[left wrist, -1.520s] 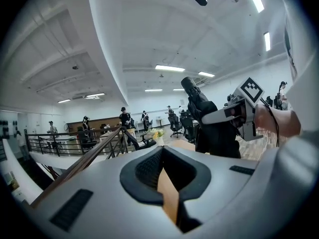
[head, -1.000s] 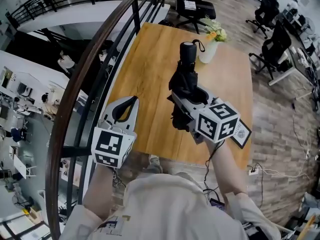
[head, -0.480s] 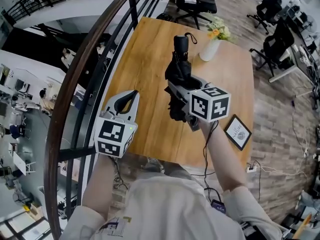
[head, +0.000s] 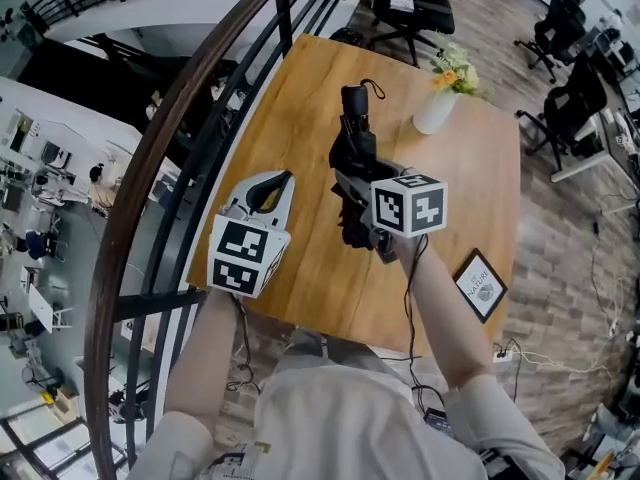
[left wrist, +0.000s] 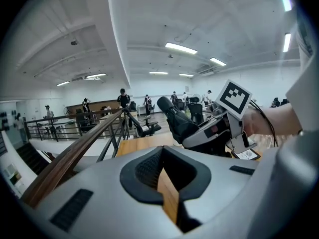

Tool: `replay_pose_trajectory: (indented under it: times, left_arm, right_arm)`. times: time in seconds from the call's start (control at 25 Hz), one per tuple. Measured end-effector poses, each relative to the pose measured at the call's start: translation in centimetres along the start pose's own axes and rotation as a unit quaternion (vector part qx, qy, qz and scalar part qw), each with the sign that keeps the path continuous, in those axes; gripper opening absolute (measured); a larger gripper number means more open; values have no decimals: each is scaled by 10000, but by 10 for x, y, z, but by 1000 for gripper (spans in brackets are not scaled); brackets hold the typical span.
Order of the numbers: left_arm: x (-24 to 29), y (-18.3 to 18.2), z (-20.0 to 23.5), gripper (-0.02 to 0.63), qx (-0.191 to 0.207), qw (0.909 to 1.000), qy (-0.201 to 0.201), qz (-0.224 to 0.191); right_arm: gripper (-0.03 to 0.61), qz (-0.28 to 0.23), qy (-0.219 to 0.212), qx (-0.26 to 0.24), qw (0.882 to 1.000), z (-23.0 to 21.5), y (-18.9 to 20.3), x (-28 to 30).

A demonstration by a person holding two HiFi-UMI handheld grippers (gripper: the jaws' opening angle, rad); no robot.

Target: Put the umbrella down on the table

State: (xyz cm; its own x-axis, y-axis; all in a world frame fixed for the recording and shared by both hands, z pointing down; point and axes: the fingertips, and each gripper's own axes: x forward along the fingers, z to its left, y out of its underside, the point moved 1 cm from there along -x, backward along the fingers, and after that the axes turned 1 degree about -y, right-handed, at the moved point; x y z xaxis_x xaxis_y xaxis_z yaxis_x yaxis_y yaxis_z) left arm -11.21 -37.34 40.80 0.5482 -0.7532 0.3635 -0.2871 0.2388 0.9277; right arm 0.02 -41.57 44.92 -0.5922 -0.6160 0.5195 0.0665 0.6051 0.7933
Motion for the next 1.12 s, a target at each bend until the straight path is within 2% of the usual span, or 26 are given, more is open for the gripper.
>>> replay_pose_trajectory:
  times: [0.28,0.56,1.0,1.12]
  left_arm:
    - [20,25,3,17,-256,9990,-62,352]
    - [51,62,20,17,-852,9943,45,647]
    - [80,126,14,17,-1258,9848,212,1179]
    - [83,144,13,17,-1497,9797,271,1308]
  right_arm:
    - [250,362,27,38,9993,-16,20,22]
    - [252,802,125,-24,9967,-39,41,64]
    - [252,1540,232,324,9873,-62,104,110]
    - [252,1797,266,326,9828,-67,125,121]
